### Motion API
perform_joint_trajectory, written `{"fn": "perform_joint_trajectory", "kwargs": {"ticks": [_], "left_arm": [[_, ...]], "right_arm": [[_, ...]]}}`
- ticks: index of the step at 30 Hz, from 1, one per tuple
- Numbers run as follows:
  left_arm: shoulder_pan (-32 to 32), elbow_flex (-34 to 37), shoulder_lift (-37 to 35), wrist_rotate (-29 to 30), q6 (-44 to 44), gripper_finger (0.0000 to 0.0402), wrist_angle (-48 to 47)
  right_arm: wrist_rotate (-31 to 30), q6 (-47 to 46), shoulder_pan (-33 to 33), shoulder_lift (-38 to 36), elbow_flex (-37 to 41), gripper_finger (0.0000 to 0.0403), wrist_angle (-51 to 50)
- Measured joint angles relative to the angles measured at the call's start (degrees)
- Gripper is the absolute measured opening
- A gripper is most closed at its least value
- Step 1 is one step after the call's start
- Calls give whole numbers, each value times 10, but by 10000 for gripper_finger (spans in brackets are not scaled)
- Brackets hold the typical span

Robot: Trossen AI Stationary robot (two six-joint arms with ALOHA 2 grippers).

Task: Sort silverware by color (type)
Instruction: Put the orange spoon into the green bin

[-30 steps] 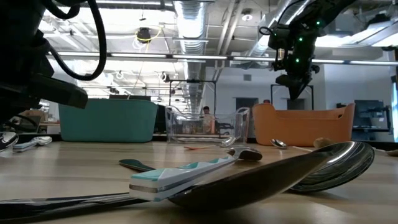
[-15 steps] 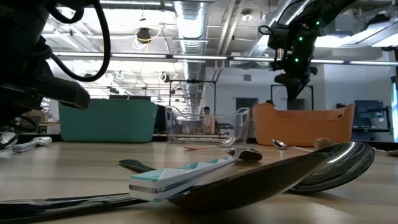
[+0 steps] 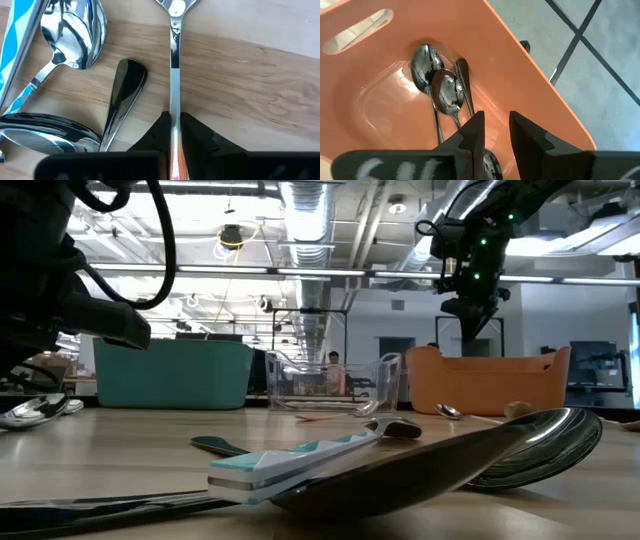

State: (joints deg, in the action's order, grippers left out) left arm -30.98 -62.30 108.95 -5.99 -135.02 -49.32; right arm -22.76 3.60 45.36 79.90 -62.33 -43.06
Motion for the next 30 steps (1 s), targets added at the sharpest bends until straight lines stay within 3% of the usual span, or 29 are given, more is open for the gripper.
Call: {"fn": "perform_joint_trajectory", "kwargs": {"ticks": [10,14,30], "left_arm": [[-9,-41,-4,30,20,2,-54],[-13,-59,-15,83,21,1,-99],[-7,-80,-28,143,38,1,-93]], "right_arm": [[2,-1,0,0,0,113,0],[2,-1,0,0,0,113,4],[3,0,0,0,0,113,3]]}}
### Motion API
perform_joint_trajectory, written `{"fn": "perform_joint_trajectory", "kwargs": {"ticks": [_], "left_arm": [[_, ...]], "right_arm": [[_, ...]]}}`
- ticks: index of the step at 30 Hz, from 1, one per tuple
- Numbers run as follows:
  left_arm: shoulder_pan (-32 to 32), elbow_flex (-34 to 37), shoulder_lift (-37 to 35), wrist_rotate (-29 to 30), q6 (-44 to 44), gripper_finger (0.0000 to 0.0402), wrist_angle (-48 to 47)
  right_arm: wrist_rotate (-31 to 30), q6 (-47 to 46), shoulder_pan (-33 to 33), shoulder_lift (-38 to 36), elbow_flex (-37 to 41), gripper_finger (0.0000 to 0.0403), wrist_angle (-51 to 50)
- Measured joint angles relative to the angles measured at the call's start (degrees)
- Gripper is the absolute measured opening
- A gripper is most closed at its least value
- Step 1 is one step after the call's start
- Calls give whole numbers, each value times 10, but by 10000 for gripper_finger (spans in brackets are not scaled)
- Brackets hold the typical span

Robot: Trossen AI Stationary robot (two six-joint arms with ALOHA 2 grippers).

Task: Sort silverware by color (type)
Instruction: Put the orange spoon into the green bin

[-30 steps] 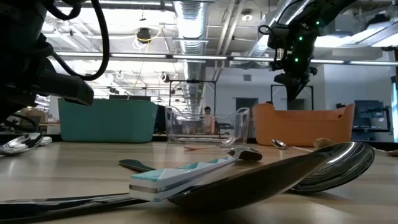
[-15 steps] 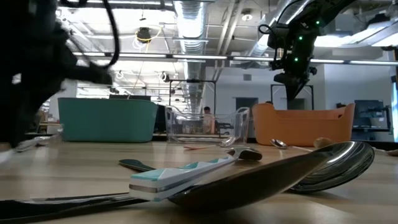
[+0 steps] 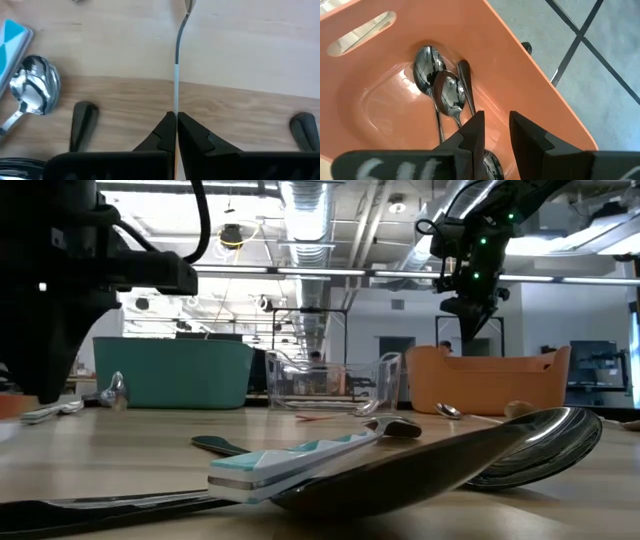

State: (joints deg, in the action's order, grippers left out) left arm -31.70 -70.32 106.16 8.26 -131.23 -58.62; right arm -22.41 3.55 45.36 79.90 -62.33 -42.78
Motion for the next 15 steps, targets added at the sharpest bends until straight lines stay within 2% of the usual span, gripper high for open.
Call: {"fn": "perform_joint_trajectory", "kwargs": {"ticks": [9,15], "left_arm": [[9,0,-3,35,7,0,28],[43,-1,-48,107,41,0,34]], "right_arm": [[0,0,0,0,0,113,0],[0,0,0,0,0,113,0]]}}
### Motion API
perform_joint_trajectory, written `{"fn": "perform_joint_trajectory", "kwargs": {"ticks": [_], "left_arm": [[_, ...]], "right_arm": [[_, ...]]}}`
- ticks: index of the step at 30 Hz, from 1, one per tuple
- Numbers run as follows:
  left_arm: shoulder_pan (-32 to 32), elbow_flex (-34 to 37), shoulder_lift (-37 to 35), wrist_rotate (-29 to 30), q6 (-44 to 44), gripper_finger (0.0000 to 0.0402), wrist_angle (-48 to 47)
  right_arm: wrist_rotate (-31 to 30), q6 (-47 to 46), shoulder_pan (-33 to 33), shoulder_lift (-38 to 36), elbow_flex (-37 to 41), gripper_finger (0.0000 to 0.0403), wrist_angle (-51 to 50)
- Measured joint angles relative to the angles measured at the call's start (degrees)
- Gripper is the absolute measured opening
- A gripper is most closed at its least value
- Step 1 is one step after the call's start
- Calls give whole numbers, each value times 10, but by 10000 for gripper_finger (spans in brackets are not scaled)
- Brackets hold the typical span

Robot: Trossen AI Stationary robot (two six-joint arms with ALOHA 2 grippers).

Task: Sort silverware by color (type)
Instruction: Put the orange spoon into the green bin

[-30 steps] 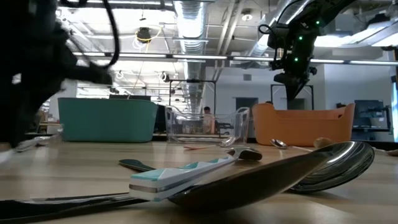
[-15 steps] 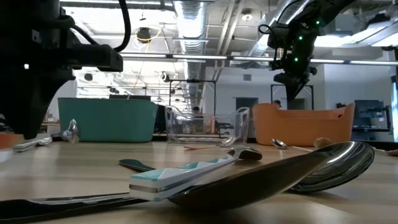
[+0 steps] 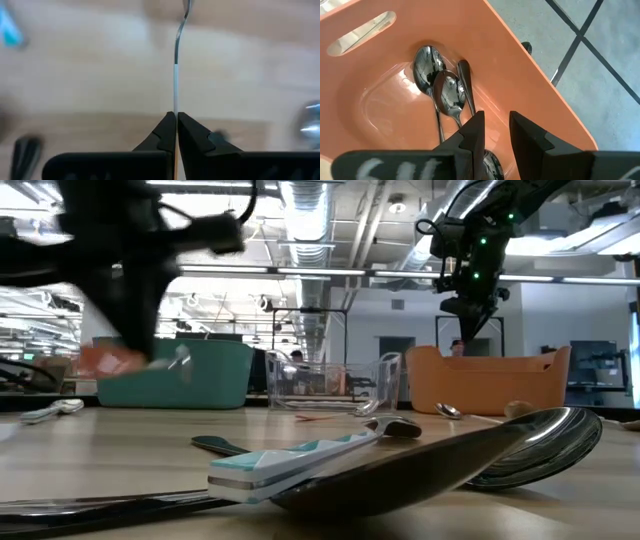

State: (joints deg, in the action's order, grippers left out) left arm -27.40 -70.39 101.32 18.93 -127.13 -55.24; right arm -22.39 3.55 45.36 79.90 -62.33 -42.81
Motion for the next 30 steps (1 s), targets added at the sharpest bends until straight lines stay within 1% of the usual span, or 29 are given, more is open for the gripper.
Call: {"fn": "perform_joint_trajectory", "kwargs": {"ticks": [4,8,13,17,23,27,30], "left_arm": [[42,0,-49,38,57,0,-16],[94,0,-108,82,147,0,-41],[183,0,-180,112,275,0,-82],[267,-1,-228,131,399,0,-93],[408,-1,-276,135,602,0,-94],[498,-1,-290,125,734,0,-94],[556,-1,-291,112,827,0,-93]], "right_arm": [[0,0,0,0,0,113,0],[0,0,0,0,0,113,0],[0,0,0,0,0,113,0],[0,-1,0,0,0,113,0],[0,-5,0,0,0,113,-1],[0,-7,0,0,0,113,-2],[0,-36,-4,0,0,113,-8]]}}
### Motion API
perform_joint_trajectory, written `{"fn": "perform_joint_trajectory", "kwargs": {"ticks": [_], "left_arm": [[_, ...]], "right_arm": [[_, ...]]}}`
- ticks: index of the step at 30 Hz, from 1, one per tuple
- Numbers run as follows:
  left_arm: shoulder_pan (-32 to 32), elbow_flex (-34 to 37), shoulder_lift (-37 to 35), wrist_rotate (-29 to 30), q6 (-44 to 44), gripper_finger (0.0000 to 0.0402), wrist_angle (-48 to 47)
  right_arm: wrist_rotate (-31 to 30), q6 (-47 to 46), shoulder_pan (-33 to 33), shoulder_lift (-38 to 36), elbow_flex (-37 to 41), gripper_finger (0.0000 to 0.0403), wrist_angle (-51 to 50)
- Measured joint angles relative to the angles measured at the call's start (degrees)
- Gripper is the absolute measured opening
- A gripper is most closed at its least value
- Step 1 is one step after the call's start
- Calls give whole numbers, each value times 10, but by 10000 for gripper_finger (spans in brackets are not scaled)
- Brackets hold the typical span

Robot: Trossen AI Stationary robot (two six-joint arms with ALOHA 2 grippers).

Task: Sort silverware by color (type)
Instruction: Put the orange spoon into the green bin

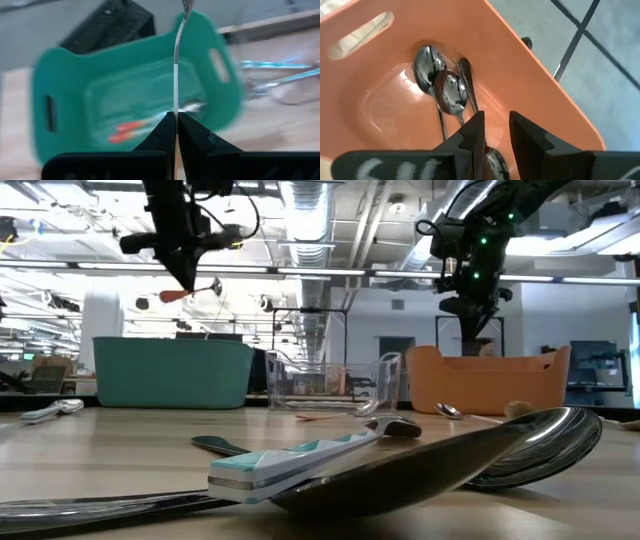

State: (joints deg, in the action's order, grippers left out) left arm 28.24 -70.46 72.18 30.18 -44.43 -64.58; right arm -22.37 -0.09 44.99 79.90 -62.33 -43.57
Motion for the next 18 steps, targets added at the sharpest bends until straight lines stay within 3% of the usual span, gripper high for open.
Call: {"fn": "perform_joint_trajectory", "kwargs": {"ticks": [10,18], "left_arm": [[150,15,1,-29,291,0,17],[206,54,41,-68,417,0,55]], "right_arm": [[0,-126,-68,0,0,113,-29],[1,-195,-175,0,0,113,-27]]}}
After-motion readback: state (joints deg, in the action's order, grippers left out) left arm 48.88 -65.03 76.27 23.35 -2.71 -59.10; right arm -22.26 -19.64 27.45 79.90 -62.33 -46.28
